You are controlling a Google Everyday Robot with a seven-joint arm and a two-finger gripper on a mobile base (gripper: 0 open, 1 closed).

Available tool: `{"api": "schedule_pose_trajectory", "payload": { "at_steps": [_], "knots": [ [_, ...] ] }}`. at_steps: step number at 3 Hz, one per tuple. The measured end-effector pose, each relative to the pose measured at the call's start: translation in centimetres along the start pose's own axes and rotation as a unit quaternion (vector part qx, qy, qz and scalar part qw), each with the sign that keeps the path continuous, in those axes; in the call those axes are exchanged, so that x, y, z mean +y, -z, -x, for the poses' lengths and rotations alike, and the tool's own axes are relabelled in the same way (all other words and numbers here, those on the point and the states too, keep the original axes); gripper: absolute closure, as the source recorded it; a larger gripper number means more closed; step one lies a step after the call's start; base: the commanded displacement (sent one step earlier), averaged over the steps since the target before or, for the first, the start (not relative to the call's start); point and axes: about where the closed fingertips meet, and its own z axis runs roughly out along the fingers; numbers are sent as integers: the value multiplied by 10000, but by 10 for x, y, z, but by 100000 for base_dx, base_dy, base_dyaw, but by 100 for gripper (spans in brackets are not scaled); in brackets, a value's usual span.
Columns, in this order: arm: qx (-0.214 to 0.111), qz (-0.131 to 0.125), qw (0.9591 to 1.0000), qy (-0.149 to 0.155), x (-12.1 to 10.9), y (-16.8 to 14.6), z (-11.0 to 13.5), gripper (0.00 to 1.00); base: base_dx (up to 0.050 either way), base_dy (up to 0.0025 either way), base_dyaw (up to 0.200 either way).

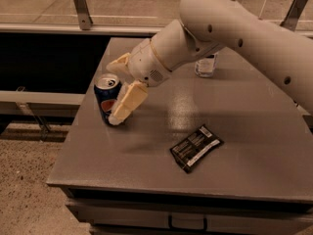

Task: Move pepsi can near rxbar chocolate

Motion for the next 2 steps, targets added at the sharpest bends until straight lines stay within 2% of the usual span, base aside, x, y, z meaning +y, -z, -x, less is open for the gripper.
{"api": "schedule_pose_trajectory", "payload": {
  "at_steps": [2],
  "knots": [
    [-339,14,9993,136,4,-7,11,61,0,0,0]
  ]
}}
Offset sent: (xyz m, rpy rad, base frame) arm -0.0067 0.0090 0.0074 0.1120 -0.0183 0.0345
